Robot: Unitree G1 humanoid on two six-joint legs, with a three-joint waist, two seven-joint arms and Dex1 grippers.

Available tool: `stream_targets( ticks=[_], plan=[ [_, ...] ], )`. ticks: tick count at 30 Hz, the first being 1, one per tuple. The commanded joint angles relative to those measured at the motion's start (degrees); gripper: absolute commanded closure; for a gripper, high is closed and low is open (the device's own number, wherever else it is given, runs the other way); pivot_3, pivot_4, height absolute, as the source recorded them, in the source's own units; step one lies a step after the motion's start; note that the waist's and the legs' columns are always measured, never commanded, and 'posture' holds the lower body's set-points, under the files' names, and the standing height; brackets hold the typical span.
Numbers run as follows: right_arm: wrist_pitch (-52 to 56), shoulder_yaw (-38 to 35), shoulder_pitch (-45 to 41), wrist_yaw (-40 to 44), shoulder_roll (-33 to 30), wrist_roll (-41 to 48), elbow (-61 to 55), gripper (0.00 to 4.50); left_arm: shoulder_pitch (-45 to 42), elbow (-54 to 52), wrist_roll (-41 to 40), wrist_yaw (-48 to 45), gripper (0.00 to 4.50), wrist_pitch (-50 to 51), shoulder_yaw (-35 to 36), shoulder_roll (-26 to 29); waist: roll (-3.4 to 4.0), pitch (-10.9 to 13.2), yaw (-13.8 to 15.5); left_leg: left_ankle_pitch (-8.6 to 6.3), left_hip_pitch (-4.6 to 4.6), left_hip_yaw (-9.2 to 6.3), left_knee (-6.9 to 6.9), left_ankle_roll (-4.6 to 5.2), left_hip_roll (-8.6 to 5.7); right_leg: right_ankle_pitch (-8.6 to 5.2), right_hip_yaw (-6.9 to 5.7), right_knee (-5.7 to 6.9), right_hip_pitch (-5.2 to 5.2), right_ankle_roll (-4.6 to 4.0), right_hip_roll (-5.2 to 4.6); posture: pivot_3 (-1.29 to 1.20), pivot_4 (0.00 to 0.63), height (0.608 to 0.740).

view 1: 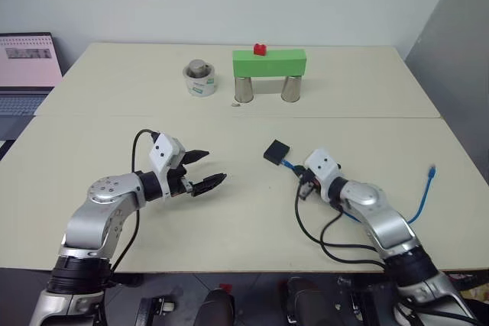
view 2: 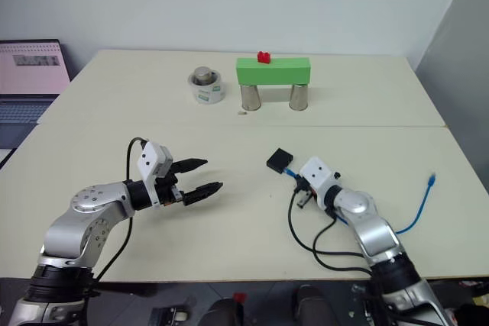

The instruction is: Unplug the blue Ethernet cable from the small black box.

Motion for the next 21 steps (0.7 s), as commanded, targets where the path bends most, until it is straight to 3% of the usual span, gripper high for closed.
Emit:
stream_targets(
  ticks=[1, 7, 21],
  plan=[
    [1.1, -0.4, 1.9, 5.7, -3.0, 3.0, -8.5, 4.5, 0.4, -2.5, -1.2, -2.8, 0.0, 0.5, -0.5, 1.5, 0.0, 0.0, -0.2, 0.0, 0.0, 0.01, 0.0, 0.0, 0.0, 0.0, 0.01, 0.0, 0.0, 0.0, 0.0, 0.0, 0.15, 0.74],
    [-3.2, -0.9, 2.7, 6.6, -4.1, 2.2, -10.1, 4.5, 1.0, -3.6, -2.9, -5.7, 0.0, 3.2, -1.2, 1.9, -0.01, 0.0, -0.3, 0.0, 0.08, -0.01, 0.05, 0.0, 0.01, 0.02, -0.01, 0.08, 0.05, 0.03, 0.03, 0.0, 0.15, 0.74],
    [-41.4, 1.7, -2.5, 6.1, -11.0, -13.4, -4.9, 4.5, -1.1, -1.9, -22.1, -4.2, 0.0, 23.8, 5.3, -3.1, -0.04, 0.0, -0.2, 0.01, 0.04, 0.03, 0.08, -0.01, -0.02, 0.02, 0.02, 0.04, 0.04, 0.03, 0.01, 0.0, 0.15, 0.74]
  ],
)
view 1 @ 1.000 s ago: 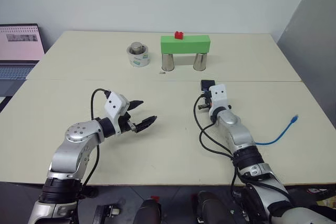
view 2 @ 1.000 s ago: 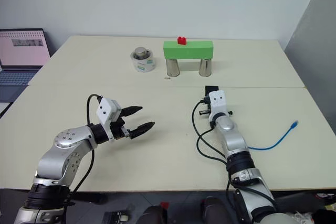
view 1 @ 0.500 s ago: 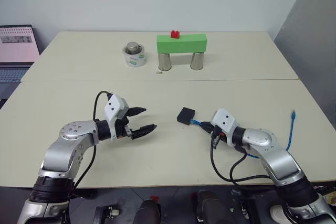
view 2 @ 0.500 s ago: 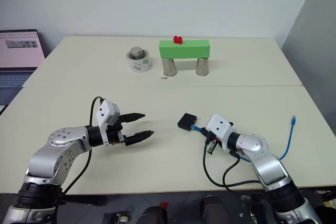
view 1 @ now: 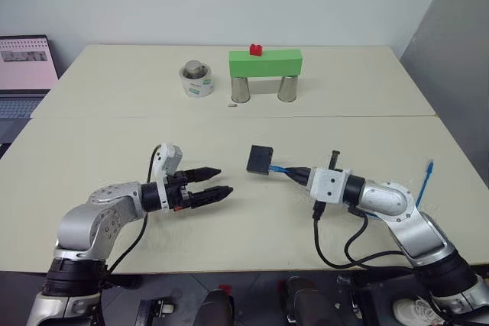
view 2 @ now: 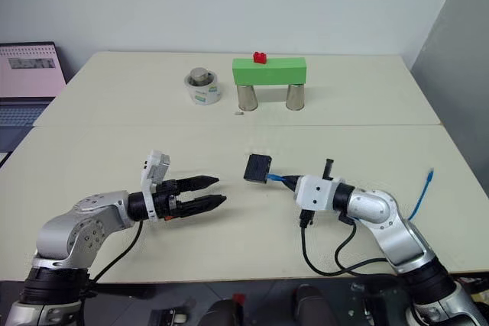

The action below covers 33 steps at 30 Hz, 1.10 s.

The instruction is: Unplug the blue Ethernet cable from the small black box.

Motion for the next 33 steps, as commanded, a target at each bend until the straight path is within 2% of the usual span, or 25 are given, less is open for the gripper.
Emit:
stream_targets(
  ticks=[1, 8, 15, 16, 17, 33],
  plan=[
    [-11.9, 0.2, -2.5, -0.9, -1.7, -4.5, 1.1, 4.5, -1.4, -1.2, -8.0, 1.4, 0.0, 6.5, 3.0, -2.5, -0.01, 0.0, 0.0, 0.0, 0.01, 0.0, 0.01, 0.0, -0.03, 0.0, 0.0, 0.01, 0.01, 0.01, -0.02, 0.0, 0.15, 0.74],
    [-24.7, 0.0, -4.3, -3.2, -1.9, -8.7, 4.5, 4.5, -2.8, -0.8, -13.2, 3.7, 0.0, 11.2, 3.8, -5.1, -0.02, 0.0, 0.1, 0.01, 0.04, -0.04, 0.0, -0.01, 0.0, 0.0, -0.01, 0.07, 0.02, -0.01, -0.01, 0.0, 0.15, 0.74],
    [-29.2, -0.9, -5.1, -4.4, -1.9, -9.2, 6.9, 4.5, -3.7, -0.9, -15.6, 4.1, 0.0, 12.2, 4.0, -6.2, -0.02, 0.0, 0.4, 0.01, 0.17, -0.02, 0.02, -0.03, -0.02, 0.01, 0.02, 0.07, 0.15, -0.02, -0.02, 0.0, 0.15, 0.74],
    [-29.6, -1.0, -5.3, -4.6, -1.8, -9.2, 7.1, 4.5, -3.7, -0.8, -15.6, 4.1, 0.36, 12.2, 4.0, -6.2, -0.02, 0.0, 0.4, 0.01, 0.17, -0.03, 0.02, -0.02, -0.03, 0.01, 0.02, 0.07, 0.16, -0.02, -0.02, 0.0, 0.15, 0.74],
    [-30.1, -1.2, -5.5, -5.0, -1.6, -9.4, 7.3, 4.5, -3.9, -0.7, -15.5, 4.1, 0.38, 12.1, 4.1, -6.3, -0.02, 0.0, 0.4, 0.01, 0.17, -0.03, 0.02, -0.03, -0.02, 0.01, 0.02, 0.08, 0.15, -0.02, -0.02, 0.0, 0.15, 0.74],
    [-35.1, -1.0, -7.2, -8.8, -1.4, -13.3, 9.6, 4.5, -5.9, 0.5, -15.1, 3.1, 3.64, 10.8, 2.7, -6.9, -0.02, 0.0, 0.7, 0.02, 0.24, -0.05, 0.03, -0.03, -0.03, 0.01, 0.01, 0.06, 0.26, -0.03, -0.02, 0.0, 0.15, 0.74]
  ],
)
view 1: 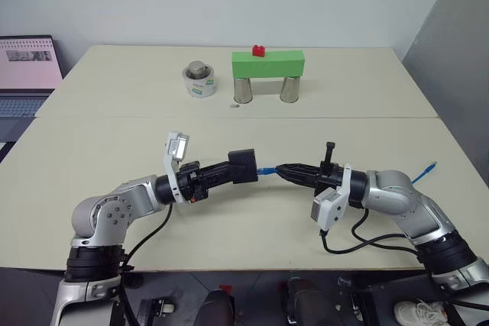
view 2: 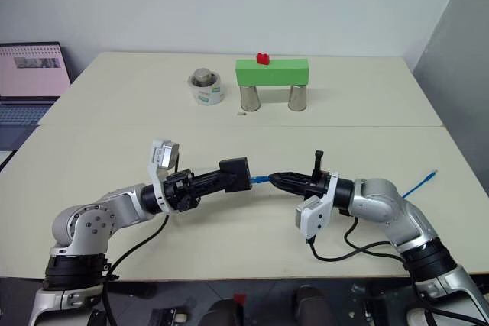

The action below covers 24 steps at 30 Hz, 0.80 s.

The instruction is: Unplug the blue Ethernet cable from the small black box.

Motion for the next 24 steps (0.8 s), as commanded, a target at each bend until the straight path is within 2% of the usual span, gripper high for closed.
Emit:
stream_targets(
  ticks=[1, 3, 5, 6, 8, 9, 13, 19, 21, 24],
  plan=[
    [-1.4, -0.6, -1.4, -0.6, 0.0, -0.8, -1.6, 4.5, -0.7, -1.1, -0.1, -0.7, 3.72, -1.2, -0.2, -0.3, 0.0, 0.0, 0.0, 0.0, 0.0, 0.01, 0.0, 0.0, -0.01, 0.0, 0.01, 0.01, 0.0, 0.0, 0.0, 0.0, 0.15, 0.74],
    [-1.9, -0.5, -1.3, -0.3, -0.4, -0.9, -1.8, 4.5, -0.7, -1.0, 0.8, -1.3, 3.72, -1.9, -0.7, 0.0, 0.0, 0.0, 0.1, 0.0, 0.0, 0.0, 0.01, 0.0, 0.0, 0.0, 0.0, 0.01, 0.0, 0.0, 0.0, 0.0, 0.15, 0.74],
    [-1.6, -0.2, -1.1, 0.9, -0.9, 0.5, -2.2, 4.0, -1.0, -0.7, 1.8, -1.9, 3.72, -2.8, -1.1, 0.4, 0.0, 0.0, 0.1, 0.0, 0.01, -0.01, 0.01, 0.0, 0.0, 0.0, 0.0, 0.01, 0.0, 0.0, 0.0, 0.0, 0.15, 0.74],
    [-0.2, -0.1, -0.8, 2.3, -1.3, 2.2, -2.8, 3.93, -1.2, -0.4, 2.5, -2.0, 3.72, -3.5, -1.2, 0.5, 0.0, 0.0, 0.1, 0.0, 0.01, 0.0, 0.01, 0.0, 0.0, 0.0, 0.0, 0.01, 0.01, 0.0, 0.0, 0.0, 0.15, 0.74],
    [7.5, 0.8, 0.9, 8.0, -2.5, 8.1, -5.6, 3.39, -1.6, 0.1, 4.7, -3.0, 3.72, -5.6, -2.3, 1.0, 0.0, 0.0, 0.1, 0.0, 0.01, 0.0, 0.01, 0.0, -0.01, 0.0, 0.0, 0.0, 0.02, 0.0, 0.0, 0.0, 0.15, 0.74],
    [11.0, 1.2, 1.8, 10.8, -3.3, 11.3, -7.5, 3.28, -1.8, 0.3, 5.6, -3.5, 3.72, -6.6, -2.7, 1.1, 0.0, 0.0, 0.2, 0.0, 0.01, 0.0, 0.01, 0.0, -0.01, 0.0, 0.0, 0.0, 0.02, 0.0, 0.0, 0.0, 0.15, 0.74],
    [28.2, -0.2, 4.2, 16.6, -4.9, 23.1, -18.0, 2.34, -2.5, 0.8, 9.0, -7.2, 3.72, -10.1, -5.3, 2.6, 0.0, 0.0, 0.6, 0.0, 0.01, -0.04, 0.0, 0.0, -0.01, 0.0, -0.02, -0.04, 0.04, -0.01, 0.0, 0.0, 0.15, 0.74],
    [65.7, -7.0, 3.8, 13.5, -5.7, 53.1, -31.3, 2.33, -4.1, 0.5, 12.8, -13.6, 3.72, -16.7, -7.6, 4.5, 0.01, 0.0, 0.6, 0.0, 0.01, -0.08, 0.04, 0.01, 0.0, -0.01, -0.05, 0.0, 0.05, -0.01, 0.0, 0.0, 0.15, 0.74],
    [74.6, -9.2, 2.3, 11.6, -5.1, 61.3, -32.3, 2.33, -4.5, 0.0, 12.9, -15.5, 3.72, -17.5, -8.0, 4.9, 0.01, 0.0, 0.6, 0.0, 0.01, -0.11, 0.05, 0.01, 0.01, -0.01, -0.08, 0.0, 0.07, -0.02, 0.0, 0.0, 0.15, 0.74],
    [81.8, -10.8, 0.3, 9.9, -3.6, 67.4, -31.0, 2.33, -5.3, -0.3, 12.0, -17.7, 3.73, -18.2, -7.9, 4.6, 0.01, 0.0, 0.6, -0.01, 0.01, -0.1, 0.04, 0.02, 0.0, -0.01, -0.09, -0.02, 0.07, -0.02, 0.0, 0.0, 0.15, 0.74]
  ],
)
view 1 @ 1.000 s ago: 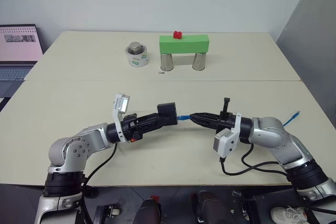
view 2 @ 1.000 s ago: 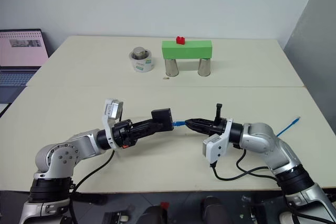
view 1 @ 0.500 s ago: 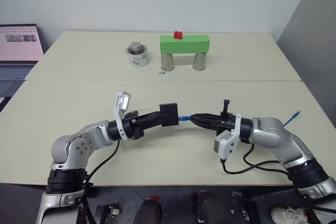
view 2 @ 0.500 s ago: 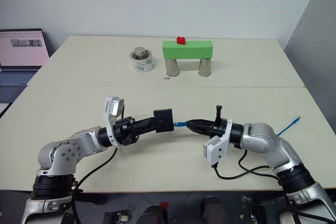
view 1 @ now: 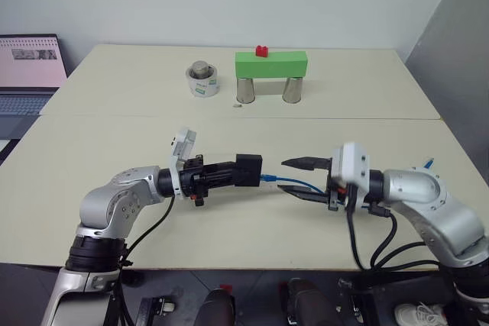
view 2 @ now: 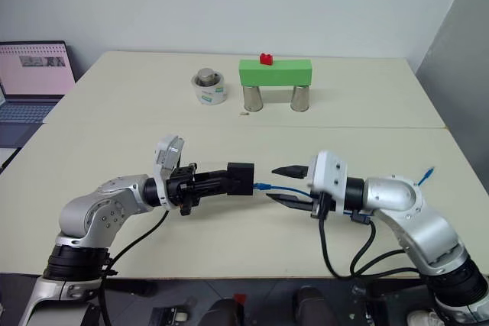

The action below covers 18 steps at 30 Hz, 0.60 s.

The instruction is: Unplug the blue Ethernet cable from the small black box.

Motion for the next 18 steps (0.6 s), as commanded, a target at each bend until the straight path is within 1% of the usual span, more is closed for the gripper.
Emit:
stream_targets(
  ticks=[1, 8, 14, 18],
  plan=[
    [10.2, -3.5, -3.0, -2.9, 2.0, 9.6, 0.2, 2.33, -1.8, -2.3, -1.2, -3.5, 3.73, -1.7, 0.0, 0.2, 0.0, 0.0, 0.0, 0.0, -0.01, -0.01, -0.02, 0.01, 0.0, -0.01, -0.03, -0.04, 0.0, 0.0, 0.0, 0.0, 0.15, 0.74],
    [16.2, -2.4, -5.8, -1.1, 4.3, 11.5, 4.8, 2.33, -2.3, -3.2, -2.0, -4.7, 3.73, -1.5, 0.4, -0.7, 0.0, 0.0, 0.0, -0.01, -0.09, 0.04, -0.05, 0.02, 0.0, -0.01, -0.01, -0.11, -0.05, 0.01, 0.01, 0.0, 0.15, 0.74],
    [17.9, -0.7, -6.2, 0.6, 6.1, 10.0, 6.7, 2.33, -2.4, -3.6, -2.1, -5.0, 3.73, -1.3, 0.9, -0.7, 0.0, 0.0, 0.0, -0.01, -0.09, 0.04, -0.06, 0.02, 0.01, -0.01, -0.01, -0.1, -0.08, 0.01, 0.02, 0.0, 0.15, 0.74],
    [19.6, -0.8, -6.8, 1.8, 6.8, 11.0, 7.4, 2.33, -2.5, -3.8, -1.9, -5.2, 3.73, -1.6, 0.9, -0.5, 0.0, 0.0, -0.1, -0.01, -0.08, 0.03, -0.05, 0.02, 0.01, -0.01, -0.02, -0.09, -0.08, 0.01, 0.03, 0.0, 0.15, 0.74]
  ],
)
